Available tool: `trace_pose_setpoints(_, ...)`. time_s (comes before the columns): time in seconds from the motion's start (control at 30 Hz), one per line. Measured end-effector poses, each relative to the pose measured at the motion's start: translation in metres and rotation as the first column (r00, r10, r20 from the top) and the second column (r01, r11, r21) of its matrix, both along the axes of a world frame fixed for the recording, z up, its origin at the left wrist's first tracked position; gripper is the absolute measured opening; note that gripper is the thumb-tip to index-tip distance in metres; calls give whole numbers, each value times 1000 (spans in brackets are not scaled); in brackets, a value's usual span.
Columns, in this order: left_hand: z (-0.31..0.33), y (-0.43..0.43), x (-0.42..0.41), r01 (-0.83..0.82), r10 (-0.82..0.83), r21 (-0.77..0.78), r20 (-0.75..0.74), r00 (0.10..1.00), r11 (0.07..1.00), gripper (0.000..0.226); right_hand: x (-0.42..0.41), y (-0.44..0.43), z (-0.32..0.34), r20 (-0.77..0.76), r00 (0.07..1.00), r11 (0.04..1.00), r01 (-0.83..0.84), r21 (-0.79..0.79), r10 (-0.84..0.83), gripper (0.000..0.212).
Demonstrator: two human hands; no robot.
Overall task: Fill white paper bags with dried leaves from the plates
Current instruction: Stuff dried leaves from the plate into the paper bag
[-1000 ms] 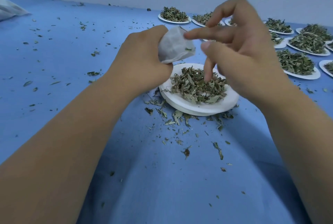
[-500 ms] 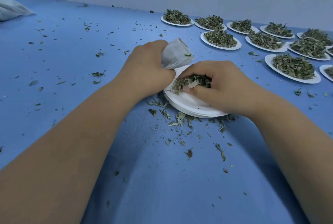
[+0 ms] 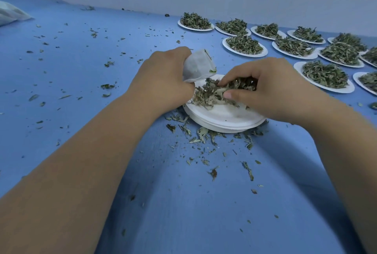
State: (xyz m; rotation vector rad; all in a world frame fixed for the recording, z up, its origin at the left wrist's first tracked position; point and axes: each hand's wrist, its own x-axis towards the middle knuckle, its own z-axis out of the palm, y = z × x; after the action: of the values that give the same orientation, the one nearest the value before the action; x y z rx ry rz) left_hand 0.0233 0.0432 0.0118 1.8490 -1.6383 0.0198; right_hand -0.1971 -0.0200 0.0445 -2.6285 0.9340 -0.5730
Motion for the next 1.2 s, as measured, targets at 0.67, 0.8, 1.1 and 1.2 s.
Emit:
trace_pose_setpoints(0.67, 11, 6, -13, 15, -4, -40, 264, 964, 999, 31, 25, -1, 22, 206, 978, 998, 4, 69, -18, 14)
trace_pose_setpoints(0.8, 11, 7, -13, 35, -24, -36, 269, 963, 999, 27, 24, 1, 20, 275, 961, 992, -9, 126, -26, 12)
trace_pose_setpoints(1.1, 4, 4, -15, 60, -44, -75, 207, 977, 995, 24, 17, -6, 13, 418, 905, 852, -277, 444, 76, 15)
trace_pose_setpoints(1.2, 3, 2, -18, 60, -45, -80, 176, 983, 995, 30, 19, -8, 9, 483, 875, 875, -246, 418, 15, 16)
